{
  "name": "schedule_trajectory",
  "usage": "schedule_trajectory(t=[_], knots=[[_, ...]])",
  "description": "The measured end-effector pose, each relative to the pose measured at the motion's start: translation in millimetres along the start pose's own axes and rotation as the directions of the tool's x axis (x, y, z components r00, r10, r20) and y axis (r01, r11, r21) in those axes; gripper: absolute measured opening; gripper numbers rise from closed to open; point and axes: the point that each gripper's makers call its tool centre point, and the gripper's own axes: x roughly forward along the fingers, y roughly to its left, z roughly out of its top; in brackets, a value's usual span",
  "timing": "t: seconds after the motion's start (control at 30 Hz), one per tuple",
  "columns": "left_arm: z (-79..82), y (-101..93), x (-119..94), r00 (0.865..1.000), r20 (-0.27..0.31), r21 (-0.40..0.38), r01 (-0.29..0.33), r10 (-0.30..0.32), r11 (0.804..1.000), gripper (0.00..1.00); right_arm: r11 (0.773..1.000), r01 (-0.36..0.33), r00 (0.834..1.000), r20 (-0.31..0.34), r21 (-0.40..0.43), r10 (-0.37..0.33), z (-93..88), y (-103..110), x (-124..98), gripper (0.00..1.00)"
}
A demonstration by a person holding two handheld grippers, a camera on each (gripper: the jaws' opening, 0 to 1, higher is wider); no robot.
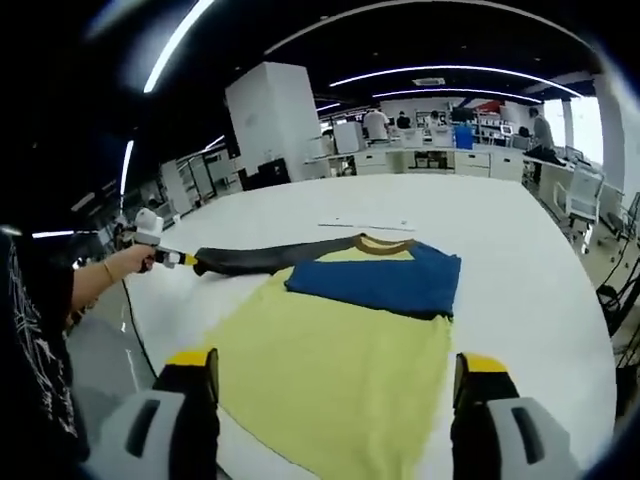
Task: Fold the garment on the visible template until the final outline fits inside the template.
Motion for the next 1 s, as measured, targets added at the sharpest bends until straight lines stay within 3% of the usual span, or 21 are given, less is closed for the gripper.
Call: schedule_trajectory(t=[0.07, 0.23, 0.47, 0.63, 0.8, 1.0], knots=[[-2.8, 1.4, 4, 1.000, -0.026, 0.009, 0.001, -0.001, 1.000, 0.01, 1.000, 0.018, 0.999, -0.030, -0.018, -0.018, -4.8, -4, 0, 0.99], [-3.2, 7.9, 10, 0.999, -0.037, 0.023, 0.004, -0.004, 1.000, 0.01, 0.997, -0.018, 1.000, 0.023, 0.078, 0.016, 1.3, 0, 1, 0.98], [-9.6, 16.6, 20, 0.997, -0.075, 0.038, 0.003, 0.000, 0.999, 0.02, 0.994, -0.028, 0.999, 0.032, 0.107, 0.024, 2.0, 3, 2, 0.98], [-10.8, 20.3, 16, 0.997, -0.072, 0.036, -0.031, 0.033, 0.999, 0.13, 0.994, -0.028, 0.999, 0.033, 0.105, 0.024, 4.5, 4, 4, 0.98], [-17.4, 17.9, 11, 0.997, -0.064, -0.055, -0.055, 0.052, 0.997, 0.20, 0.993, -0.034, 0.999, 0.033, 0.112, 0.031, 4.5, 8, 5, 0.98], [-37.9, 12.3, 15, 0.993, -0.090, -0.182, -0.087, 0.071, 0.980, 0.21, 0.992, -0.036, 0.999, 0.028, 0.119, 0.033, 2.4, 9, 5, 0.98]])
